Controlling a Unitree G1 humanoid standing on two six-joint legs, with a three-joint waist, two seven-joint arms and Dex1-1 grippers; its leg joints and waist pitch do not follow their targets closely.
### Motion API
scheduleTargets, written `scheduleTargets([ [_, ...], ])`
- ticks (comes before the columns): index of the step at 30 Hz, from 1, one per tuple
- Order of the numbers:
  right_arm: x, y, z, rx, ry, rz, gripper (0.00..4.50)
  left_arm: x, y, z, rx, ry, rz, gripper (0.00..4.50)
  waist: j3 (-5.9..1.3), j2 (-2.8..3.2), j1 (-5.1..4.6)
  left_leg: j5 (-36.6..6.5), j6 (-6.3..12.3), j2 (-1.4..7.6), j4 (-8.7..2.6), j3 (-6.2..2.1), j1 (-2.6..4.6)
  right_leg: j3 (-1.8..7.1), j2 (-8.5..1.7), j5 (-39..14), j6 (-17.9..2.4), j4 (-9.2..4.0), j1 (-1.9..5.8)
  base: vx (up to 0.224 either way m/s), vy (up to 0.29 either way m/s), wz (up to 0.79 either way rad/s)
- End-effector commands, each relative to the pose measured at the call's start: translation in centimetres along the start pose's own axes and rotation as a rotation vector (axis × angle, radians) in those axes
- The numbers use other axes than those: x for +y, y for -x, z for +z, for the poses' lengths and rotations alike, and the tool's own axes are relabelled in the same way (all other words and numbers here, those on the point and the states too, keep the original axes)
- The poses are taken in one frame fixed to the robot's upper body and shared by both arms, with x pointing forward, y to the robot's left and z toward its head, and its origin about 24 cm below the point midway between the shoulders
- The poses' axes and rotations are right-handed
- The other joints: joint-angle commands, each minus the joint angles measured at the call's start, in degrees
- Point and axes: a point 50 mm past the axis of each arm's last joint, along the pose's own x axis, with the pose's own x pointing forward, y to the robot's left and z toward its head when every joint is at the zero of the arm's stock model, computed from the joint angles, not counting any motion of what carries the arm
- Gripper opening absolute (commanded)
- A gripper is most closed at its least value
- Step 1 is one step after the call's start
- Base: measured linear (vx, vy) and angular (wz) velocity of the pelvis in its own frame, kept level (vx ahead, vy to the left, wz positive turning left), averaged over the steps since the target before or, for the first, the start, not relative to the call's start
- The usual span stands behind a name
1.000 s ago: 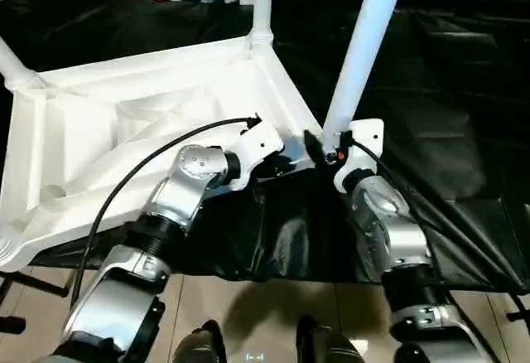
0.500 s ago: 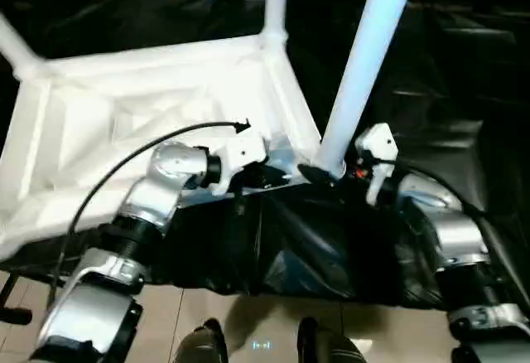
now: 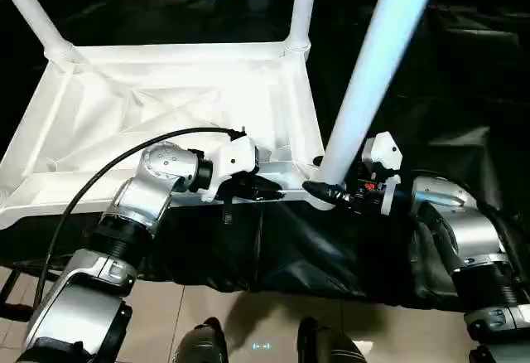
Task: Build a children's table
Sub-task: Rotate leg to tighten
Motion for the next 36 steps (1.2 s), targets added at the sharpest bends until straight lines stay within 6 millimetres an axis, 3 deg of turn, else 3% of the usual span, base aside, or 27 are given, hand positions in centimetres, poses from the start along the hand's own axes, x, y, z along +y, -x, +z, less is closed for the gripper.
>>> scheduleTargets([
  [1,1.3,-1.1,0.2,-0.015,0.013,0.127,2.51,-1.0,-0.6,-1.8,0.036,0.071,-0.035,0.0,-4.5,-0.64,0.24,-3.2,8.97,2.17,-1.84,-0.51,0.59,2.46,-3.44,1.0,-17.1,-1.89,4.44,0.0,0.0,0.0],
  [5,1.5,-1.2,0.0,-0.01,0.004,0.138,2.49,-1.1,-0.4,-2.0,0.046,0.08,-0.044,0.0,-4.31,-0.65,0.44,-4.5,8.69,2.16,-1.87,-0.54,0.51,2.42,-3.55,-2.1,-16.6,-2.19,4.41,0.0,0.0,0.0],
  [11,2.0,-2.6,-1.2,-0.026,-0.093,0.039,2.49,0.2,-1.8,-1.8,0.071,0.13,0.105,0.0,-3.87,-0.98,0.47,-8.3,6.15,2.25,-2.16,-0.67,0.59,2.59,-3.64,-10.2,-14.8,-2.97,3.96,0.0,0.0,0.0],
  [13,1.7,-3.5,-1.7,-0.017,-0.106,-0.079,2.49,0.8,-2.6,-1.4,0.076,0.143,0.171,0.0,-3.36,-1.06,0.25,-12.1,4.01,2.11,-2.57,-0.93,0.82,2.69,-3.97,-18.9,-12.4,-3.99,3.52,0.0,0.0,0.0],
  [14,1.7,-3.5,-1.7,-0.017,-0.106,-0.079,2.49,0.8,-2.6,-1.4,0.076,0.143,0.171,0.0,-3.36,-1.06,0.25,-12.1,4.01,2.11,-2.57,-0.93,0.82,2.69,-3.97,-18.9,-12.4,-3.99,3.52,0.0,0.0,0.0],
  [15,1.4,-4.2,-2.0,-0.015,-0.121,-0.17,2.48,1.3,-3.2,-1.0,0.07,0.152,0.224,0.0,-2.73,-0.9,0.18,-16.4,2.09,2.06,-2.97,-1.1,1.53,2.79,-4.18,-28.9,-10.0,-5.17,2.77,-0.052,0.004,0.03],
  [16,1.2,-4.6,-2.0,-0.02,-0.138,-0.222,2.48,1.5,-3.6,-0.7,0.064,0.158,0.246,0.0,-2.57,-0.91,0.11,-18.8,1.22,2.06,-3.31,-1.58,1.83,2.68,-4.46,-34.8,-8.0,-5.85,2.86,-0.052,0.004,0.03],
  [18,0.7,-5.4,-2.1,-0.029,-0.181,-0.333,2.48,1.9,-4.3,-0.2,0.055,0.169,0.29,0.0,-2.82,-0.88,-0.26,-19.3,0.5,2.16,-3.69,-1.98,1.8,2.53,-4.66,-36.6,-6.7,-6.04,2.98,-0.053,0.016,-0.01],
  [21,0.1,-6.3,-2.2,-0.019,-0.23,-0.489,2.48,2.1,-5.2,0.5,0.043,0.179,0.331,0.0,-3.04,-0.65,-0.84,-17.5,0.3,2.16,-4.24,-2.05,1.3,2.34,-4.24,-30.3,-7.3,-5.71,3.26,-0.017,0.008,-0.01],
  [24,0.0,-8.5,-1.8,-0.034,-0.313,-0.712,2.48,1.8,-7.1,1.5,0.033,0.173,0.365,0.0,-3.22,-0.39,-1.3,-17.7,-0.04,2.02,-4.4,-1.98,1.2,2.37,-4.09,-25.4,-8.6,-5.45,3.33,0.0,0.0,0.0],
  [26,0.4,-9.3,-1.6,-0.047,-0.315,-0.72,2.48,1.7,-7.4,1.7,0.032,0.171,0.369,0.0,-3.22,-0.58,-1.23,-18.4,0.76,1.82,-4.16,-1.64,1.57,2.59,-4.14,-24.4,-8.8,-5.66,3.02,0.0,0.0,0.0],
  [28,1.4,-10.7,-0.9,-0.061,-0.254,-0.702,2.48,1.2,-8.0,1.8,0.029,0.152,0.351,0.0,-3.31,-0.62,-1.23,-17.2,1.81,1.77,-4.19,-1.64,1.14,2.61,-4.22,-22.1,-9.1,-5.39,3.35,0.0,0.0,0.0],
  [30,1.6,-11.1,-0.5,-0.085,-0.255,-0.696,3.04,0.9,-8.2,1.7,0.026,0.151,0.333,0.0,-3.4,-0.58,-1.3,-16.3,2.59,1.8,-4.15,-1.56,1.06,2.59,-4.2,-20.0,-9.6,-5.16,3.43,0.0,0.0,0.0],
  [36,0.6,-10.0,-0.2,-0.112,-0.227,-0.708,3.54,0.7,-7.5,1.3,0.022,0.12,0.299,0.0,-3.46,-0.66,-1.27,-15.3,3.68,1.72,-4.04,-1.43,0.97,2.6,-4.21,-19.9,-9.5,-5.19,3.5,0.0,0.0,0.0],
])
